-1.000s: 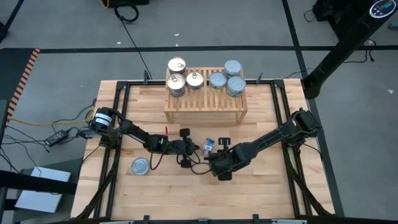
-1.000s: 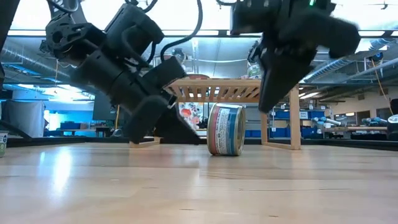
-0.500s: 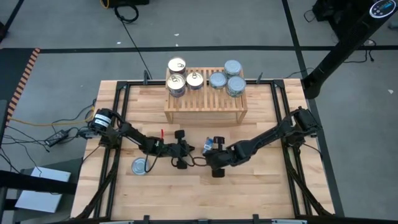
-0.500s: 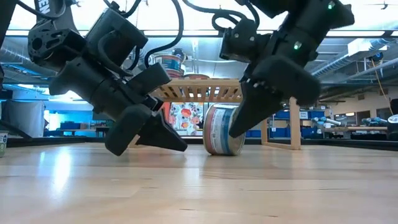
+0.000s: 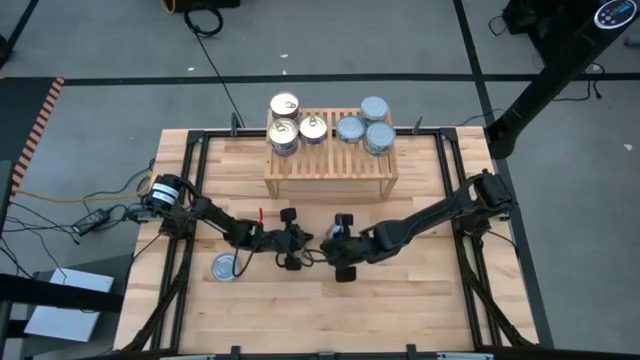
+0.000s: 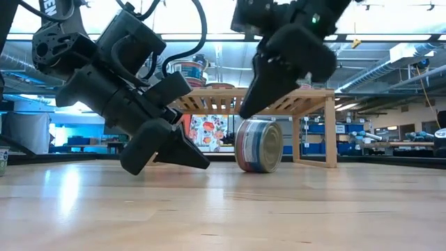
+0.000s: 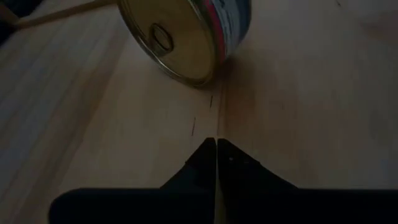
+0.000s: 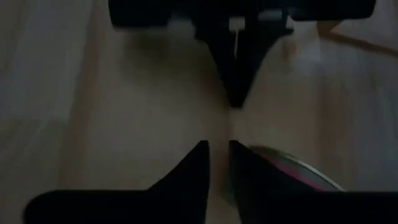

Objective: Stack canned seafood by type on shelf
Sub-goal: Stack the blue pink tuna can on top of the blue pink tuna can on the shelf

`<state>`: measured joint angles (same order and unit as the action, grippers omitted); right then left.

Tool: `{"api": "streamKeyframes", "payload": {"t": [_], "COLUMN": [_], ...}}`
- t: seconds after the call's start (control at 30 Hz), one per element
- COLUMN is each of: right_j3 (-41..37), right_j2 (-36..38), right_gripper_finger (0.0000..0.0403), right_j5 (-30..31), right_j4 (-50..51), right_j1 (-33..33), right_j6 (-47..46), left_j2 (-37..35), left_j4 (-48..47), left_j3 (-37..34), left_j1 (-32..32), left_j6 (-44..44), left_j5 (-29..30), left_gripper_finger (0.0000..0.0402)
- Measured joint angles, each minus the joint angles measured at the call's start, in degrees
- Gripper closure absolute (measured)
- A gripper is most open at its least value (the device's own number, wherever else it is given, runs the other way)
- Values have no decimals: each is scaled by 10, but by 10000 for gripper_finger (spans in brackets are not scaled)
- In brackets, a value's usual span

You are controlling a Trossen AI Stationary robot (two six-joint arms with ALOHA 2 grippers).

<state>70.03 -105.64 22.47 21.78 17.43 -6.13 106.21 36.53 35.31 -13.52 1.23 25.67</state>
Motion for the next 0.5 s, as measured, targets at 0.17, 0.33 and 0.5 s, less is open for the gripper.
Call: {"api": "streamKeyframes", "payload": {"t": [0.17,0.33,0.5], "right_j3": [64,97,109], "right_j2": [0,-1,-1], "right_gripper_finger": [278,202,122], "right_j5": [0,0,-1], "right_j4": [137,209,243], "right_j1": [-9,-15,-25], "right_j6": [49,105,116], "left_j2": [0,0,0], "left_j4": [1,1,1], "left_j3": [0,0,0], "left_j1": [0,0,0], "left_j6": [3,3,4], "left_j5": [0,0,-1], "left_gripper_finger": [383,383,383]}}
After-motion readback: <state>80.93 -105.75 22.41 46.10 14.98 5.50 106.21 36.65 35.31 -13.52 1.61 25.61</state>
